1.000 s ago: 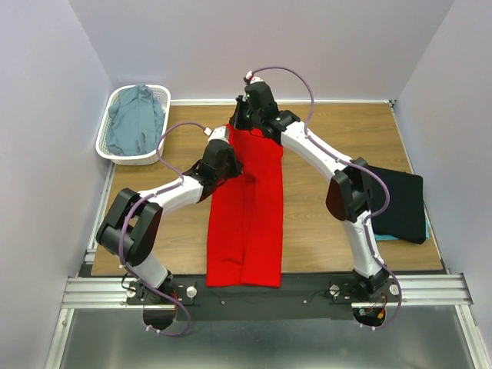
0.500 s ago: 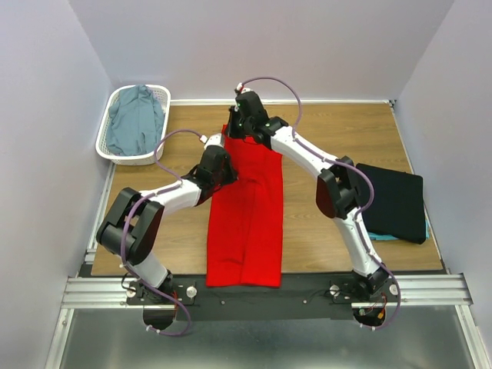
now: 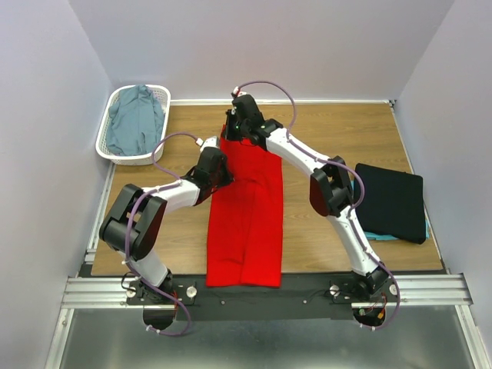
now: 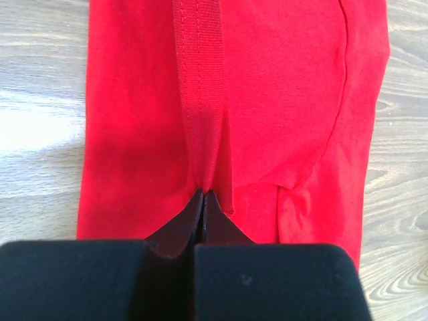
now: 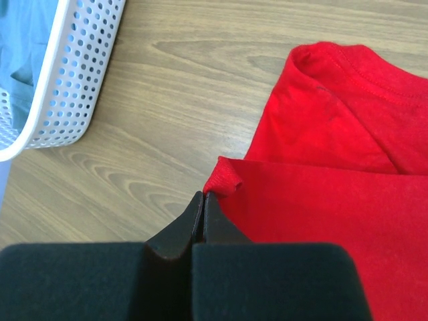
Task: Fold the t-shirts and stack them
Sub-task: Fold the tshirt
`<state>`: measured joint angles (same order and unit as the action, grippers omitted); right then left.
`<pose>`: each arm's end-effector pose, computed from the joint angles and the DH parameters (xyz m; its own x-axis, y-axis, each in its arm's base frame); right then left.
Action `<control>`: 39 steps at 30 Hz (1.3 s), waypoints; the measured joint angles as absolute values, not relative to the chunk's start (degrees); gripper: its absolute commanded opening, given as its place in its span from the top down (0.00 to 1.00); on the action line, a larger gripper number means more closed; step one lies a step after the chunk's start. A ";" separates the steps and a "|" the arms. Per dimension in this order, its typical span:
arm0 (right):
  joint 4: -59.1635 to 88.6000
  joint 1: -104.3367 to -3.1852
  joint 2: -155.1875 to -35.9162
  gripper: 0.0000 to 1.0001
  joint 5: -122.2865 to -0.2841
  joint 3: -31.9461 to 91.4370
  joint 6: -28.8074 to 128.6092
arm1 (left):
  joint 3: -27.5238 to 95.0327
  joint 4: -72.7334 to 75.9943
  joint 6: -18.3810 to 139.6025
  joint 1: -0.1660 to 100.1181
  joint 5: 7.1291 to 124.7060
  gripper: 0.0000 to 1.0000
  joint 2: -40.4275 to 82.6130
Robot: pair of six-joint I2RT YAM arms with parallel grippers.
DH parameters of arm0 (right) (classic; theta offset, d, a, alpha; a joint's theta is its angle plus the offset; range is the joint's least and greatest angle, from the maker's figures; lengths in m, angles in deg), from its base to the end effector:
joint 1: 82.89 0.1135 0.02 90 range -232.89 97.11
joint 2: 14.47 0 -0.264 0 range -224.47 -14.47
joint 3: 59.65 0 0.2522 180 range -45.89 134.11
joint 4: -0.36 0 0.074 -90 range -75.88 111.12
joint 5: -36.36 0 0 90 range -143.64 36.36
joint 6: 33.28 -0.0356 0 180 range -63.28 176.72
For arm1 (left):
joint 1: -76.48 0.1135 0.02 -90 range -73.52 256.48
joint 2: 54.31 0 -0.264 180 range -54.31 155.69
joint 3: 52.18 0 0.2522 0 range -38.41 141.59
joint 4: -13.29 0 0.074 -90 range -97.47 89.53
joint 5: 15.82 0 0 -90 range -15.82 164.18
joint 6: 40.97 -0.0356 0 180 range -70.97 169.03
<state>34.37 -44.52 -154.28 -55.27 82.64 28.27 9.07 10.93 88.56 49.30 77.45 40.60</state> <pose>0.4439 0.3528 0.2375 -0.6651 0.0808 -0.7423 -0.3669 0.8305 0.4191 0.3044 -0.1540 0.1723 -0.6676 -0.3715 -0.6452 -0.0129 0.8722 -0.4889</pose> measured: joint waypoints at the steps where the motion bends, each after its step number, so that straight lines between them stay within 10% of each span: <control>1: 34.37 -44.52 -154.61 0.98 -55.32 83.14 28.27 | 9.00 11.08 88.58 49.41 77.38 1.00 40.64; 13: 34.40 -44.52 -157.99 0.92 -56.39 87.12 27.79 | 8.20 13.88 89.48 50.17 76.48 0.90 41.61; 20: 33.00 -44.52 -159.15 0.41 -56.76 87.45 27.24 | 5.88 12.94 90.31 50.26 73.93 0.62 41.10; 26: 31.68 -44.65 -157.14 0.35 -56.43 85.70 27.48 | 4.61 9.24 90.50 50.56 73.91 0.62 33.28; 39: 32.21 -43.75 -112.10 0.41 -48.23 42.38 23.48 | 20.78 3.14 88.73 50.98 77.80 0.88 36.67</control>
